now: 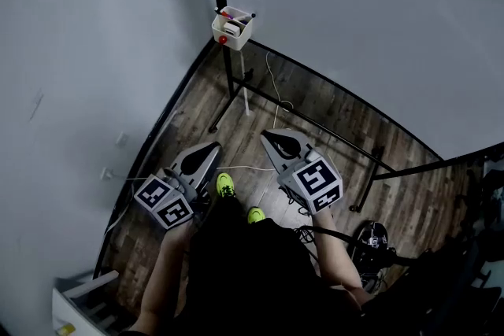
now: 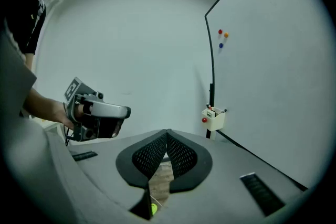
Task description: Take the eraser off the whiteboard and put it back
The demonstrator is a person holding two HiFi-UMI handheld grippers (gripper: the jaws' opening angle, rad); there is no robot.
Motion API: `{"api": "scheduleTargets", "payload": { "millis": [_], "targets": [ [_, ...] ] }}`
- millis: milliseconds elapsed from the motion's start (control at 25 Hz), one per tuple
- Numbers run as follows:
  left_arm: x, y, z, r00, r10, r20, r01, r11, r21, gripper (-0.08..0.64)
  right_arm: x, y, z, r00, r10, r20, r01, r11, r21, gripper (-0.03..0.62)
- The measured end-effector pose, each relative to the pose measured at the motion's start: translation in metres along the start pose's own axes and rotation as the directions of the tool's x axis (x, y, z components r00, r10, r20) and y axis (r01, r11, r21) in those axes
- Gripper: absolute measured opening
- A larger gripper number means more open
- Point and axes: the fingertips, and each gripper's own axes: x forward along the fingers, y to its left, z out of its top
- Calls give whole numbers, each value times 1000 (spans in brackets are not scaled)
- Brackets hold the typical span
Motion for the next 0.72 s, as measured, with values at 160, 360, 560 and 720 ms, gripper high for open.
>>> {"api": "scheduleTargets", "payload": {
  "millis": [160,360,560,720],
  "targets": [
    [-10,-18,-8,1000,28,11,-28,1000,7,11,-16,15,-7,999,37,9,-37,999,3,-6],
    [-18,-38,-20,999,42,4,-42,999,8,11,-32,26,-14,998,59,13,-59,998,4,-6],
    [-19,-50,-27,999,35,-20,-34,999,13,11,-43,27,-10,997,65,42,-66,998,11,-6],
    [-10,-50,-26,999,25,-20,-25,1000,12,11,-44,22,-11,997,66,37,-66,998,6,-8]
  ]
}}
